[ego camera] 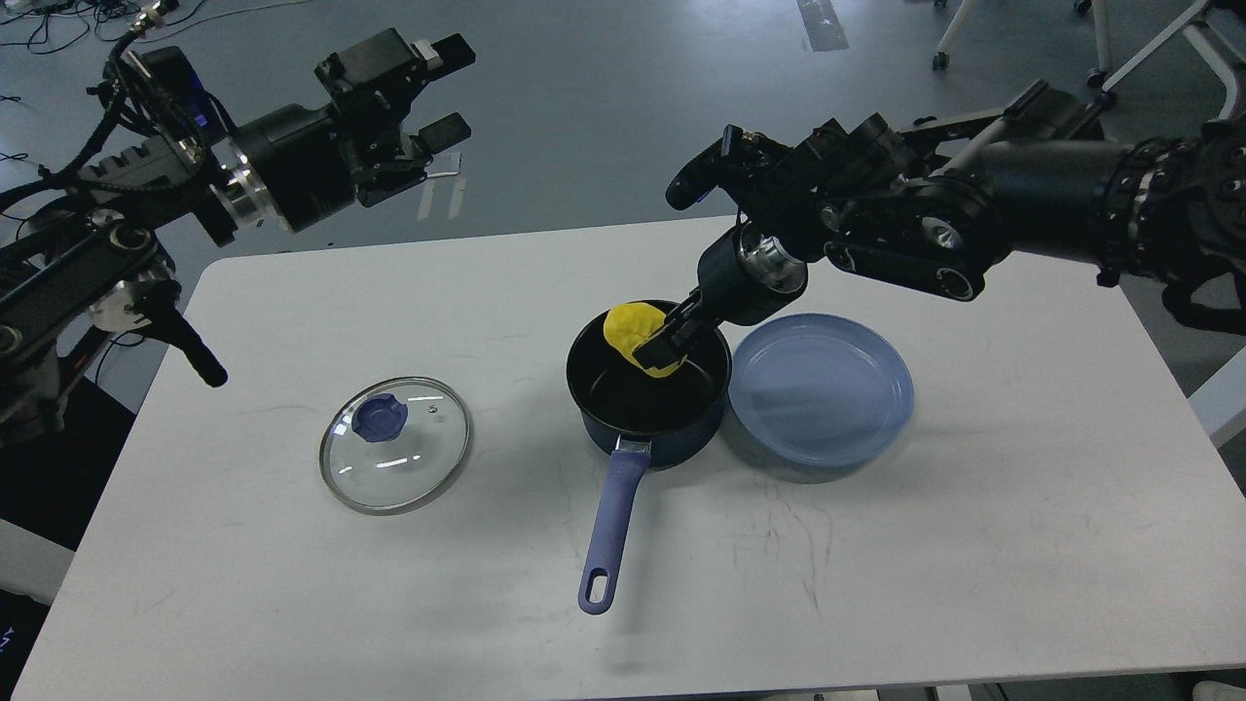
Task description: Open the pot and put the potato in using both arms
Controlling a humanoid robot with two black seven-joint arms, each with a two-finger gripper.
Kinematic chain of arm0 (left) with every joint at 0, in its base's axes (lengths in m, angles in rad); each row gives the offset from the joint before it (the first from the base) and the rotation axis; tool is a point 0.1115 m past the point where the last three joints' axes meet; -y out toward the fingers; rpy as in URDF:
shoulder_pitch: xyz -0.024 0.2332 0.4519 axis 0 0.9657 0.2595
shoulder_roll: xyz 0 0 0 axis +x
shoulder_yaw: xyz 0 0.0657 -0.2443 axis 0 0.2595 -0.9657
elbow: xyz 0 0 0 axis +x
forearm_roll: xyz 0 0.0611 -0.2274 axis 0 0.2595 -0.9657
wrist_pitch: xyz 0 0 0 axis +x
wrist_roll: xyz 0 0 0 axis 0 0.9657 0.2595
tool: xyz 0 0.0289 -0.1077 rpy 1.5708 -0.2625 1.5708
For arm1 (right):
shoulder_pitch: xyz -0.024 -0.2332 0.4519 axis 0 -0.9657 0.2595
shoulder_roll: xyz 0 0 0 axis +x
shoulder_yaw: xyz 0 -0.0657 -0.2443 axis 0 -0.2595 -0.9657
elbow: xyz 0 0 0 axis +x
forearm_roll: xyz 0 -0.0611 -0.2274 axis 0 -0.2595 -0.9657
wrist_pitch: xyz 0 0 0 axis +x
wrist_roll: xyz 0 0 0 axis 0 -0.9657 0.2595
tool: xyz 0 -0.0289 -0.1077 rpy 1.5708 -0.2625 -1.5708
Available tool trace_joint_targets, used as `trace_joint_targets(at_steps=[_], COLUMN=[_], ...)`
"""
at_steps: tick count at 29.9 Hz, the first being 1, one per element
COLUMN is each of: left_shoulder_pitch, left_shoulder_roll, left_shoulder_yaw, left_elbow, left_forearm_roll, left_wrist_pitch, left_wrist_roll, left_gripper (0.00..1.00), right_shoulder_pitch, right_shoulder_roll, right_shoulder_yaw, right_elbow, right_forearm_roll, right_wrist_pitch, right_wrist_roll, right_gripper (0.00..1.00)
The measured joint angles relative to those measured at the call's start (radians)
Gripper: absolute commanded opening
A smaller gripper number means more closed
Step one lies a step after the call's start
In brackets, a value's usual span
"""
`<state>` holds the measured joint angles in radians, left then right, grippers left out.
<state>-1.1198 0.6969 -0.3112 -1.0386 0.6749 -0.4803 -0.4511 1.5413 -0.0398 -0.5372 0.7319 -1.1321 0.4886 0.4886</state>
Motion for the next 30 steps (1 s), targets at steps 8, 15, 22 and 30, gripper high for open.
trace_joint_targets(at_steps=[8, 15, 22, 30], left_shoulder_pitch=[0.001, 0.002, 0.003, 0.003], left_shoulder_roll=[0.002, 0.002, 0.001, 0.001], left_shoulder_yaw=[0.0, 0.0, -0.001, -0.002], left_elbow=[0.0, 0.0, 0.0, 0.0], left_forearm_roll=[0.0, -0.001, -0.001, -0.002], left_wrist_pitch=[0.0, 0.0, 0.001, 0.0], left_wrist_roll=[0.0, 0.0, 0.0, 0.0], left_gripper=[0.97, 0.97, 0.97, 0.97], right_shoulder_pitch=[-0.031, -0.04, -0.048, -0.011], right_shoulder_roll=[0.023, 0.023, 0.023, -0.024], right_shoulder_yaw=[-0.026, -0.028, -0.029, -0.012], right_elbow=[-0.027, -0.041, -0.051, -0.043], right_forearm_roll=[0.0, 0.001, 0.001, 0.022], right_wrist_pitch=[0.0, 0.0, 0.0, 0.0], right_wrist_roll=[0.0, 0.0, 0.0, 0.0], right_gripper=[0.45, 0.62, 0.95, 0.99])
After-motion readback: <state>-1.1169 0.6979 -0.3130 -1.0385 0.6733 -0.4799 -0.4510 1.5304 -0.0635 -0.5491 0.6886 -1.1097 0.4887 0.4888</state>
